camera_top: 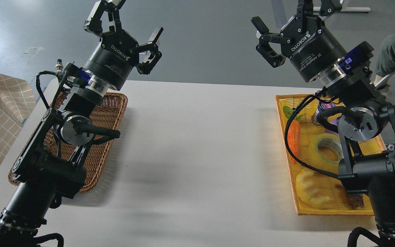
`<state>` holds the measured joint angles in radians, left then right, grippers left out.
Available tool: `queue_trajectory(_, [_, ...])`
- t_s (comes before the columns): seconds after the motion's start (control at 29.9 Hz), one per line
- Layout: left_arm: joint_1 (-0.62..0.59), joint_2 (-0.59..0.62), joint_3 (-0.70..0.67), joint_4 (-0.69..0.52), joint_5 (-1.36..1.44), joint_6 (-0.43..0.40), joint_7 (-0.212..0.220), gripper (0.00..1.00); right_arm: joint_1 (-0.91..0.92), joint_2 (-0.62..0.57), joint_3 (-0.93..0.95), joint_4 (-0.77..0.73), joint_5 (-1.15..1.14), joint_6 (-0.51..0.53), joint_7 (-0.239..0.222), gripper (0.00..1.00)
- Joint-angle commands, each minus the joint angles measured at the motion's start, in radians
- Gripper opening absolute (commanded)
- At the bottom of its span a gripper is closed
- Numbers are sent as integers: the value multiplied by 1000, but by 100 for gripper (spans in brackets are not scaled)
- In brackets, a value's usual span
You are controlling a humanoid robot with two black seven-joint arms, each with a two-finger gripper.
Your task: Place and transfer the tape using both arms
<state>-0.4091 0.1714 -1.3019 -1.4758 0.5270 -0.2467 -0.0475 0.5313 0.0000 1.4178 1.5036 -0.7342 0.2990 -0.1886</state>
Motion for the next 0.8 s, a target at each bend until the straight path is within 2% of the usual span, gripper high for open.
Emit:
queue_trajectory(0.0, [1, -3, 1, -11, 2, 4, -2, 98, -2, 0, 4, -2, -1, 2, 0, 100])
queue_trajectory(0.33, [0, -47, 29, -21, 2, -3, -9, 98, 7, 0, 3, 3, 4, 5, 0, 100])
queue_trajectory(0.53, [4, -38, 15, -18, 1, 0, -11, 98, -14, 0, 1, 3, 4, 74, 0, 100])
queue_trajectory(0.77, [10, -27, 4, -14, 2, 3, -12, 98, -30, 0, 13, 4, 6, 81, 3, 100])
